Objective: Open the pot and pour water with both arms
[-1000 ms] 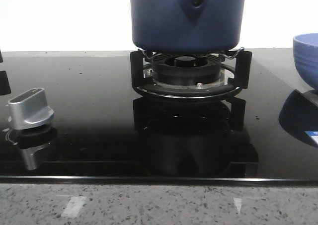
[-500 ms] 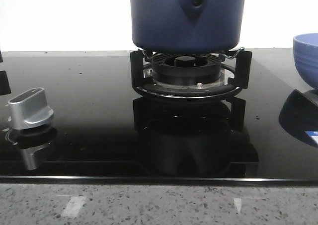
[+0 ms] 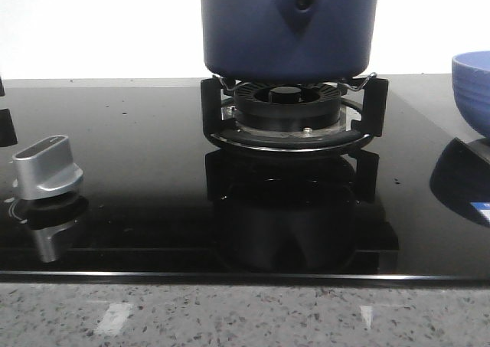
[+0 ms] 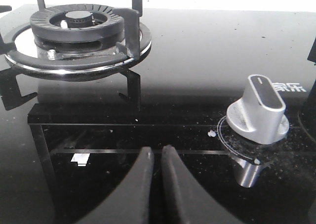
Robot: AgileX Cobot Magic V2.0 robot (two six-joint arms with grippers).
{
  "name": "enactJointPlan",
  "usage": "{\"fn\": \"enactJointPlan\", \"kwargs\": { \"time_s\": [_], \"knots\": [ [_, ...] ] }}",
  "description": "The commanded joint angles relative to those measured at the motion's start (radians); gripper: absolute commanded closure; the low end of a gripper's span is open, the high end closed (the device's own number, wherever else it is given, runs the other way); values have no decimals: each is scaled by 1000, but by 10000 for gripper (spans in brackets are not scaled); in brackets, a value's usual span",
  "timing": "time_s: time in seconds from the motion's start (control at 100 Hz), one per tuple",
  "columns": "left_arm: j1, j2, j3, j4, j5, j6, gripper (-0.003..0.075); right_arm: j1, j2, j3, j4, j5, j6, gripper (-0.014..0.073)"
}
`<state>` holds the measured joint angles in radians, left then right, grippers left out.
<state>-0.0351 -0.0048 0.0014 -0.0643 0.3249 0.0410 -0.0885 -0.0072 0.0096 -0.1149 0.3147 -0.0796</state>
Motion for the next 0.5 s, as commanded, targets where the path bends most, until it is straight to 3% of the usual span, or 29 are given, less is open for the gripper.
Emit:
{"fn": "enactJointPlan", "kwargs": {
  "time_s": [0.0,0.29,0.42,0.49],
  "knots": [
    [0,-27,31,-11,-50,-9,740,-6,-21,27,-58,-137,-7,663],
    [0,-27,31,-11,-50,-9,740,-6,-21,27,-58,-566,-7,663],
    [0,-27,31,-14,-58,-9,740,-6,-21,27,-10,-682,8,663],
    [0,-27,31,-14,-76,-9,740,-6,-21,27,44,-716,86,663]
  ]
}}
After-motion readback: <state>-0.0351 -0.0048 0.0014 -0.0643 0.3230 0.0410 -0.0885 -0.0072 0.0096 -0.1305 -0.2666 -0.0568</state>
